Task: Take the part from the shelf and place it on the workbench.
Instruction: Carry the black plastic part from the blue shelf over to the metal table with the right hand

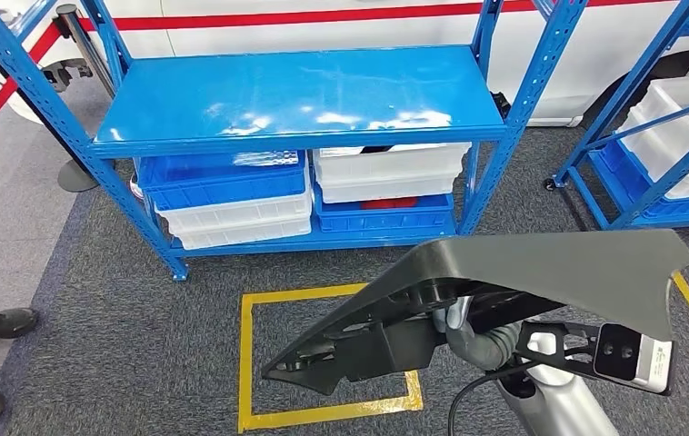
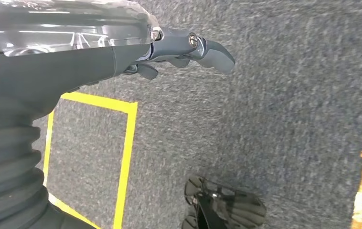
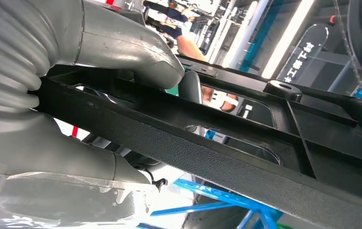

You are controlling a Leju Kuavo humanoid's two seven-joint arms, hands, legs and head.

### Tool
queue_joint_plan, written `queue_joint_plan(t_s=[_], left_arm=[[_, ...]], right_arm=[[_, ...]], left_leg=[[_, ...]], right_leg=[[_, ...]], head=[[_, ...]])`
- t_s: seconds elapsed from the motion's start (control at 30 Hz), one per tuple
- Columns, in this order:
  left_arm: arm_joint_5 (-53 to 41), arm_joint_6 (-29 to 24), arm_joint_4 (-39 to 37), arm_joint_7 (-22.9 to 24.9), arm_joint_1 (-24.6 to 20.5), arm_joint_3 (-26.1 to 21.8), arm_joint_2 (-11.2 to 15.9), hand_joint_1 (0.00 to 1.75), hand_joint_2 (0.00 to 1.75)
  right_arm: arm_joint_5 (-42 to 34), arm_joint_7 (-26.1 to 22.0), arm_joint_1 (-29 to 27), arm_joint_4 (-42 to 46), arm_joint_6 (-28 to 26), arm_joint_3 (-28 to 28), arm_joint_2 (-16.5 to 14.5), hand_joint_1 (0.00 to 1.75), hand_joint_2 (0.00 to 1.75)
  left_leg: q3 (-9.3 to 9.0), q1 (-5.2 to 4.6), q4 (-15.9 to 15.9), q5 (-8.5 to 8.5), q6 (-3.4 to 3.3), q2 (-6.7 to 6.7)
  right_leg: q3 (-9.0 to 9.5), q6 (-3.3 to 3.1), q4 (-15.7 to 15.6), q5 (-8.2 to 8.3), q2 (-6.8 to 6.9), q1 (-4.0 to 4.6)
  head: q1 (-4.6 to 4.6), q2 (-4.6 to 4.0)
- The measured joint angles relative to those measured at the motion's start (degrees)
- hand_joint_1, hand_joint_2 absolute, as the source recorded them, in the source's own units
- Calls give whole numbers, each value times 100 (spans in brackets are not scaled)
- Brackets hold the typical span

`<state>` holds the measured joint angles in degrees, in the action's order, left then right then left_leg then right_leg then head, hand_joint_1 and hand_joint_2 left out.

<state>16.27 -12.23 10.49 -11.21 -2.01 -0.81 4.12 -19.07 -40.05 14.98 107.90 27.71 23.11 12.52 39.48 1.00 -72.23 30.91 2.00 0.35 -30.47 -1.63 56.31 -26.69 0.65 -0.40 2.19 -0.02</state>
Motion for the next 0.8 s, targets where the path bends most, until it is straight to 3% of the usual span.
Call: queue_joint_plan(t_s=[0.1, 0.17, 0.23, 0.3, 0.33, 0.4, 0.43, 0.47, 0.5, 0.53, 0.57, 0.63, 0.7, 0.77, 0.8], left_arm=[[30, -9, 0, 7, -1, 0, -17, 0, 175], [47, -18, 0, 6, 12, 0, -30, 0, 175], [46, -48, 0, 10, 26, 0, -46, 0, 175], [36, -100, 0, 15, 20, 0, -68, 0, 175], [29, -140, 0, 17, 15, 0, -81, 0, 175], [20, -235, 0, 20, 6, 0, -108, 0, 175], [19, -276, 0, 16, 6, -1, -123, 0, 175], [18, -303, 0, 4, 6, -1, -139, 0, 175], [13, -317, 0, -14, 6, -1, -153, 0, 175], [4, -318, 0, -35, 4, -1, -166, 0, 175], [-12, -307, 0, -52, 1, -1, -175, 0, 175], [-54, -265, 0, -66, 1, 0, -184, 0, 175], [-87, -209, 0, -62, 8, 0, -185, 0, 175], [-120, -170, 0, -46, 5, 0, -186, 0, 175], [-139, -161, 0, -37, 3, 0, -186, 0, 175]], right_arm=[[51, -1, 23, -52, 11, 6, -18, 166, 175], [73, 0, 68, -80, 5, 22, -32, 166, 175], [82, -3, 123, -108, -19, 45, -44, 166, 175], [97, -8, 166, -131, -50, 66, -48, 166, 175], [104, -8, 188, -144, -67, 79, -48, 166, 175], [120, -8, 222, -172, -120, 116, -48, 166, 175], [126, -8, 234, -187, -155, 140, -48, 166, 175], [132, -8, 246, -204, -195, 163, -47, 166, 175], [127, -8, 261, -217, -228, 184, -45, 166, 175], [105, -8, 276, -227, -251, 197, -35, 166, 175], [72, -9, 285, -224, -262, 203, -18, 166, 175], [16, -13, 268, -179, -222, 184, 30, 166, 175], [28, -16, 187, -106, -138, 116, 56, 166, 175], [88, -16, 69, -26, -51, 25, 48, 166, 175], [129, -17, 21, 20, -13, -16, 35, 166, 175]], left_leg=[[-706, 26, 1109, -368, -25, -110], [-905, 17, 1462, -390, -76, -216], [-888, 10, 1491, -407, -136, -176], [-866, 27, 1529, -440, -213, -87], [-850, 37, 1544, -464, -252, -40], [-805, 26, 1542, -492, -297, 47], [-784, 20, 1538, -501, -304, 91], [-769, 16, 1532, -508, -306, 135], [-761, 14, 1525, -512, -304, 179], [-761, 13, 1517, -512, -298, 219], [-765, 12, 1508, -508, -288, 258], [-767, -16, 1483, -497, -244, 320], [-761, -47, 1468, -497, -184, 392], [-753, -47, 1456, -481, -122, 460], [-731, -39, 1398, -420, -91, 423]], right_leg=[[-89, 58, 87, 11, -31, -8], [-138, 131, 121, 32, -78, -10], [-168, 199, 129, 65, -130, -4], [-250, 254, 265, -29, -147, -8], [-354, 275, 480, -174, -142, -12], [-693, 311, 1218, -583, -120, -29], [-851, 326, 1574, -723, -116, -36], [-934, 337, 1779, -761, -108, -42], [-908, 342, 1764, -686, -93, -46], [-769, 338, 1521, -518, -60, -48], [-550, 326, 1118, -308, 10, -48], [-192, 270, 407, -71, 227, -10], [-125, 198, 184, -52, 306, 34], [-164, 122, 169, -13, 197, 26], [-175, 82, 157, 9, 145, 15]], head=[[0, 0], [1, 0], [1, 0], [0, 0], [-1, 0], [-1, 0], [-1, 0], [0, 0], [0, 0], [0, 0], [0, 0], [0, 0], [0, 0], [0, 0], [0, 0]])
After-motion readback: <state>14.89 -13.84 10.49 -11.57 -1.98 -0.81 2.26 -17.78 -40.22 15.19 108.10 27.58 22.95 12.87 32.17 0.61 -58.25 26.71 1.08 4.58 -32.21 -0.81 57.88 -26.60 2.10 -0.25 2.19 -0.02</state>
